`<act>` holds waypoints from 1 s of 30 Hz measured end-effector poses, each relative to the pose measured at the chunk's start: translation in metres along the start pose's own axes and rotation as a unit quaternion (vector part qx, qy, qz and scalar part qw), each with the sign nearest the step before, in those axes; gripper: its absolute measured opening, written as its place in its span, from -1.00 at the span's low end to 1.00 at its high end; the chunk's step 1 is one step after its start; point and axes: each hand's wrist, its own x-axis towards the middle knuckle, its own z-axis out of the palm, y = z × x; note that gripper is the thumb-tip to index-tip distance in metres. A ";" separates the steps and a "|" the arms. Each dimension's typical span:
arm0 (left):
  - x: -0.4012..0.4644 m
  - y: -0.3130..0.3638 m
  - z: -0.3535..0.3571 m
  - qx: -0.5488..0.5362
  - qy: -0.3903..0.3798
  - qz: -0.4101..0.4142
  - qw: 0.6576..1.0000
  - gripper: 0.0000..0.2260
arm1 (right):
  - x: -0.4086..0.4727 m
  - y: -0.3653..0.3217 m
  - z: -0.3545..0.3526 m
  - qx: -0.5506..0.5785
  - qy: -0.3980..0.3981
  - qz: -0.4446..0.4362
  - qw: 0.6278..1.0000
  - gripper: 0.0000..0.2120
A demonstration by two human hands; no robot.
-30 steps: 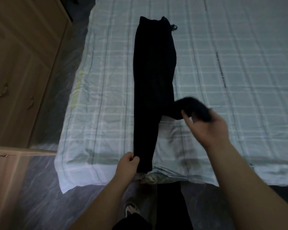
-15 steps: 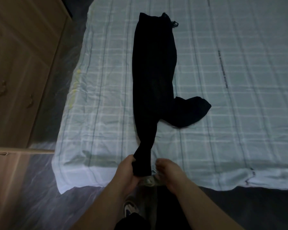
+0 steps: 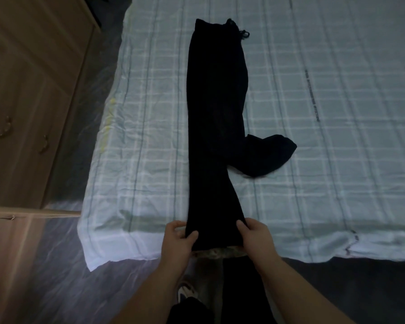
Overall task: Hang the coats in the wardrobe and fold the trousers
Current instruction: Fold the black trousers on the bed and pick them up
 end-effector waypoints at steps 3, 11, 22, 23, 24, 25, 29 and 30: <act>0.001 -0.008 0.004 -0.035 -0.080 -0.079 0.993 -0.78 | -0.008 0.016 -0.002 -0.155 -0.079 0.019 0.985 -0.79; -0.003 -0.009 0.004 -0.032 -0.157 -0.119 0.980 -0.77 | -0.016 0.033 0.004 -0.046 -0.017 0.104 0.993 -0.76; -0.002 -0.023 -0.007 0.111 -0.115 -0.137 0.978 -0.79 | -0.009 0.038 -0.007 -0.263 -0.056 0.047 0.962 -0.80; -0.001 -0.022 -0.008 0.142 -0.121 -0.123 0.975 -0.78 | -0.010 0.038 -0.005 -0.250 -0.059 0.054 0.965 -0.79; 0.001 -0.024 -0.007 0.160 -0.140 -0.118 0.970 -0.76 | -0.009 0.038 -0.004 -0.260 -0.054 0.050 0.963 -0.77; 0.001 -0.022 -0.005 0.176 -0.154 -0.114 0.966 -0.75 | -0.007 0.035 -0.004 -0.283 -0.048 0.040 0.957 -0.72; 0.004 -0.007 -0.001 0.285 -0.164 -0.073 0.941 -0.67 | 0.003 0.029 -0.005 -0.314 -0.065 0.031 0.947 -0.63; 0.009 -0.004 -0.004 0.324 -0.170 -0.083 0.927 -0.66 | 0.007 0.027 -0.008 -0.320 -0.078 0.035 0.943 -0.61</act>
